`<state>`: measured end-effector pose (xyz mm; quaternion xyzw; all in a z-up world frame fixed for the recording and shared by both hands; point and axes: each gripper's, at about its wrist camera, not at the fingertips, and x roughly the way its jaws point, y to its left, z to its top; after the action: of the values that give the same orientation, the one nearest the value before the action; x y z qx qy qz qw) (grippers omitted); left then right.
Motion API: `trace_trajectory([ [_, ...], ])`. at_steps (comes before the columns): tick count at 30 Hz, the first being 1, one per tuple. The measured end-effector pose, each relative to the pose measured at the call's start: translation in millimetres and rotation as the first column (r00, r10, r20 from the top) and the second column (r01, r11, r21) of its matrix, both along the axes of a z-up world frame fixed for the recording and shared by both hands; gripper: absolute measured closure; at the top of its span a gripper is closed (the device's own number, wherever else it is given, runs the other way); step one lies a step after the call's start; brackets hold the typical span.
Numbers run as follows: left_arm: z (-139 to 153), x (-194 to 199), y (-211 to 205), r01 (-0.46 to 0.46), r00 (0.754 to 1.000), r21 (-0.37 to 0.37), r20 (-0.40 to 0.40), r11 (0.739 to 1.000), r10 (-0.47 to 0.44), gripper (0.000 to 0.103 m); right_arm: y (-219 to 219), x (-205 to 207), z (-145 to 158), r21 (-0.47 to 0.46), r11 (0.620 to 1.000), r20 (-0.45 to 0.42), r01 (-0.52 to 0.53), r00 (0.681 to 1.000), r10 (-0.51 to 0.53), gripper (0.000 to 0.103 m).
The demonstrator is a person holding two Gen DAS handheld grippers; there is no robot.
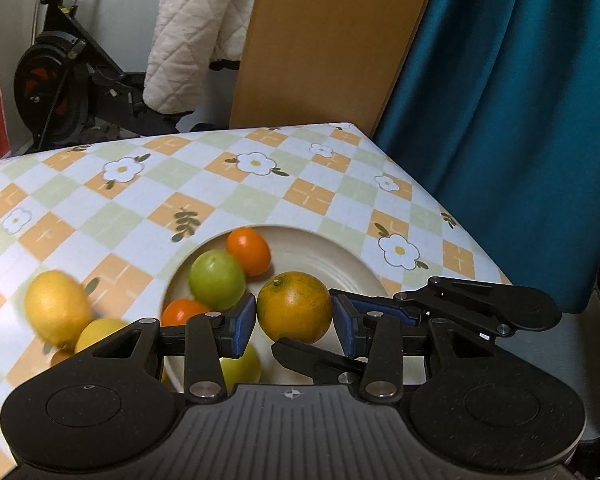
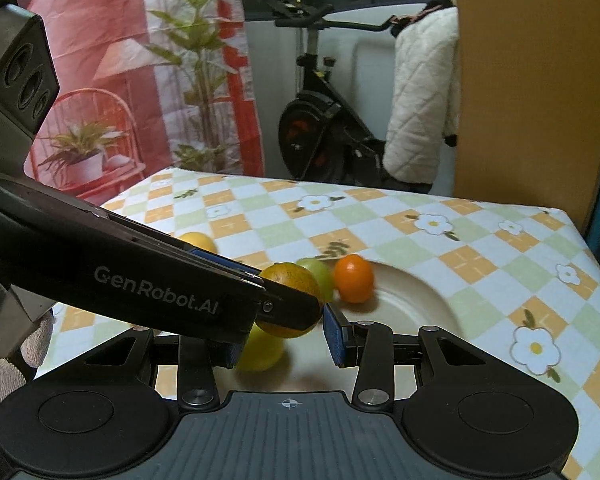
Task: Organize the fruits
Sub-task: 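Carry the citrus with the left gripper over the plate and lower it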
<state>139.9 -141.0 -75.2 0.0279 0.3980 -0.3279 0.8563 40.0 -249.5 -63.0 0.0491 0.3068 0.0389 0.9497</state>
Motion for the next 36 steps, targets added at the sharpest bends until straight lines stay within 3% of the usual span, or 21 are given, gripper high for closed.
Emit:
trace_trajectory([
  [18,-26.8,52.5,-54.7,0.031,0.998,0.054,-0.050,0.998,-0.028,0.058,-65.9,48.1,-32.6,0.011,0.998,-0.069,0.063,0.996,-0.062,0.066],
  [36,-36.9,60.5,-59.7,0.041,0.997,0.065,-0.065,0.997,-0.037,0.059,-68.5,65.2,-45.3,-0.016,0.995,-0.120,0.099,0.988,-0.100,0.066],
])
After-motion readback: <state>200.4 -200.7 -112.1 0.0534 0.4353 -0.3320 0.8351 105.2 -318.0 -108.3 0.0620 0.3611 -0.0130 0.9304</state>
